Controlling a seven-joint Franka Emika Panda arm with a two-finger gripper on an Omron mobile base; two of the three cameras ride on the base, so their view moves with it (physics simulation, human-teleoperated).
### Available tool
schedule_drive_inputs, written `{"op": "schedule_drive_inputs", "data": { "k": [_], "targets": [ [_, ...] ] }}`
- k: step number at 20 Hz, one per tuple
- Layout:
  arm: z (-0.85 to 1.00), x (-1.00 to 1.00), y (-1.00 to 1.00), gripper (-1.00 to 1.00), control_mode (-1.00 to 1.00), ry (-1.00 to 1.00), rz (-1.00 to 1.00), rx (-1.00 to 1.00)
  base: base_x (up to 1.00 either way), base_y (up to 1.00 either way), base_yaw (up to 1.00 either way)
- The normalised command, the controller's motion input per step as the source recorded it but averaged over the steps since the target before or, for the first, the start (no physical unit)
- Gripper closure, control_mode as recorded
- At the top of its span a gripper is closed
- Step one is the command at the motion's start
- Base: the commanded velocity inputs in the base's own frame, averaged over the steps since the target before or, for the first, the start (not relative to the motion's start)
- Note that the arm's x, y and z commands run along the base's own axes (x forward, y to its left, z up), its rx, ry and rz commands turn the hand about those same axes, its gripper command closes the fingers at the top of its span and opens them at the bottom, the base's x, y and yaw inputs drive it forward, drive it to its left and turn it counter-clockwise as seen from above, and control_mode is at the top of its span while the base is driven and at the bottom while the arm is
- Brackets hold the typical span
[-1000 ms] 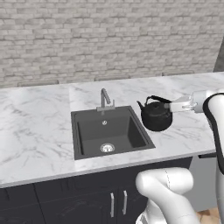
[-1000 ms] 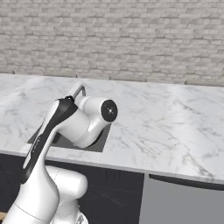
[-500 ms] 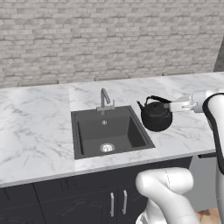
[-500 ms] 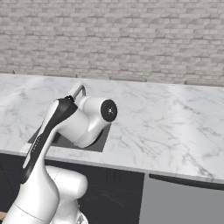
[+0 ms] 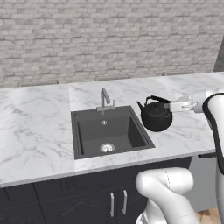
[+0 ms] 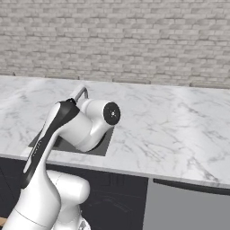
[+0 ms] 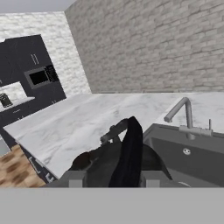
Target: Open the cabinet, pick the kettle from the cabinet, and place it in the sink.
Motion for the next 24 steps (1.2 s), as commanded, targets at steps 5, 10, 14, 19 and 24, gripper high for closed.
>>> {"op": "schedule_drive_inputs", "data": {
  "k": [5, 10, 14, 19, 24],
  "targets": [
    [0.00, 0.00, 0.00, 1.00, 1.00, 0.00, 0.00, 0.00, 0.00, 0.00, 0.00],
    [0.00, 0.00, 0.00, 1.00, 1.00, 0.00, 0.00, 0.00, 0.00, 0.00, 0.00],
    [0.00, 0.00, 0.00, 1.00, 1.00, 0.00, 0.00, 0.00, 0.00, 0.00, 0.00],
    [0.00, 0.00, 0.00, 1.00, -1.00, 0.00, 0.00, 0.00, 0.00, 0.00, 0.00],
    [0.00, 0.00, 0.00, 1.00, -1.00, 0.00, 0.00, 0.00, 0.00, 0.00, 0.00]
  ]
}}
